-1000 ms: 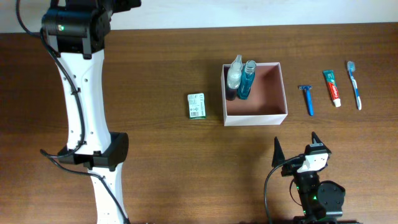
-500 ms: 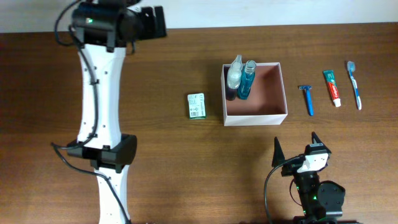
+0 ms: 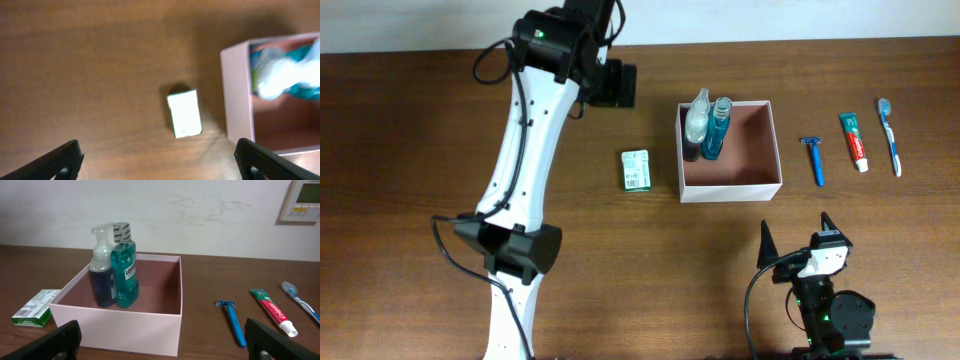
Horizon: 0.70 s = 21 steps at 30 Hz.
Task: Pack container
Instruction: 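Move the left gripper over the green Dettol soap bar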
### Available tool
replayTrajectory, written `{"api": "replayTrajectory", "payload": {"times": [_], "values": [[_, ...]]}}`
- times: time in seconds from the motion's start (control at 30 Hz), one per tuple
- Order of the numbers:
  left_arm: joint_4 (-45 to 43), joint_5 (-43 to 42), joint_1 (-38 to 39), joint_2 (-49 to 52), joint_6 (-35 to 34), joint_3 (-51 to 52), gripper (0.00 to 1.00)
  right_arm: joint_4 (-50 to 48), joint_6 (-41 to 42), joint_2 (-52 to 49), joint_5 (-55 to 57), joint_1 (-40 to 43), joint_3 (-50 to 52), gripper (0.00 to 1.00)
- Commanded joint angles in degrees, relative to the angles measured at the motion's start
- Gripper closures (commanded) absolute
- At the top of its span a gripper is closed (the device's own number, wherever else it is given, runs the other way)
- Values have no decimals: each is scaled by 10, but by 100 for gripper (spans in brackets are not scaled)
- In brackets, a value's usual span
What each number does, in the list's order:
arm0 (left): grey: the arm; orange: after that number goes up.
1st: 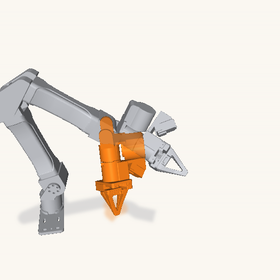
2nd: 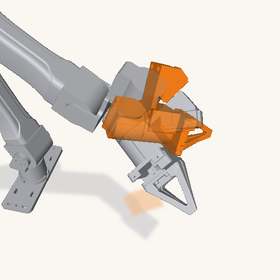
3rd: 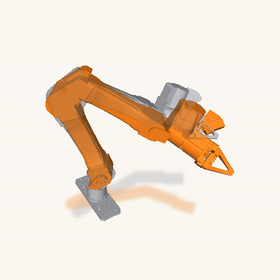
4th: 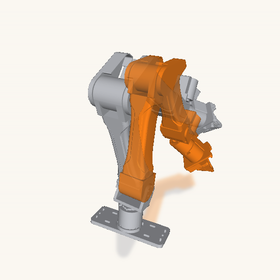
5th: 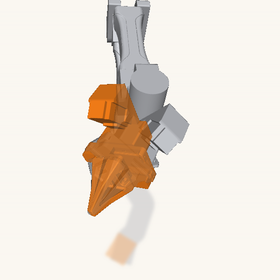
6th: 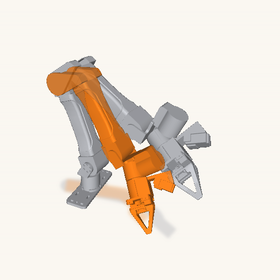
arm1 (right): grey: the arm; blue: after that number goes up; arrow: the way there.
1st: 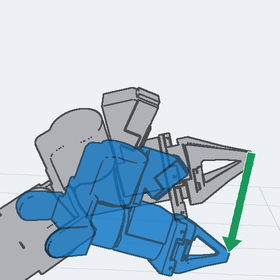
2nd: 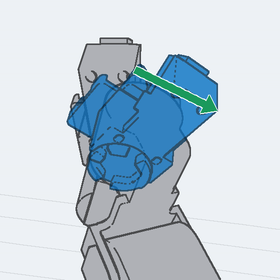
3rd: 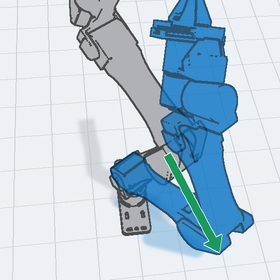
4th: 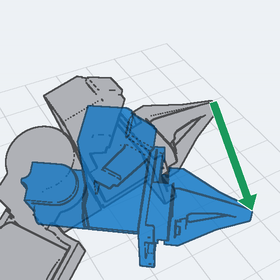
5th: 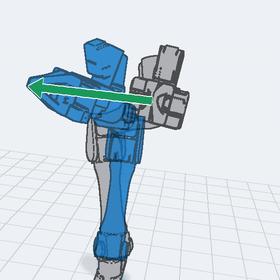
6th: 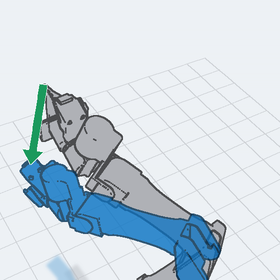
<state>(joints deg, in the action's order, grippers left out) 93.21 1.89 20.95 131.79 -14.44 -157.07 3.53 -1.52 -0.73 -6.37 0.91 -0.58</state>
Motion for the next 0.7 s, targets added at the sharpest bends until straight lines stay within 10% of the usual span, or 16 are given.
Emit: {"api": "replayTrajectory", "payload": {"times": [0.0,0.67], "values": [[3,-2,-3,-5,-13,47,1,3,0,4,-5,-5,3,1],[-53,-39,4,-5,-66,254,1,3,0,4,-5,-5,3,1]]}}
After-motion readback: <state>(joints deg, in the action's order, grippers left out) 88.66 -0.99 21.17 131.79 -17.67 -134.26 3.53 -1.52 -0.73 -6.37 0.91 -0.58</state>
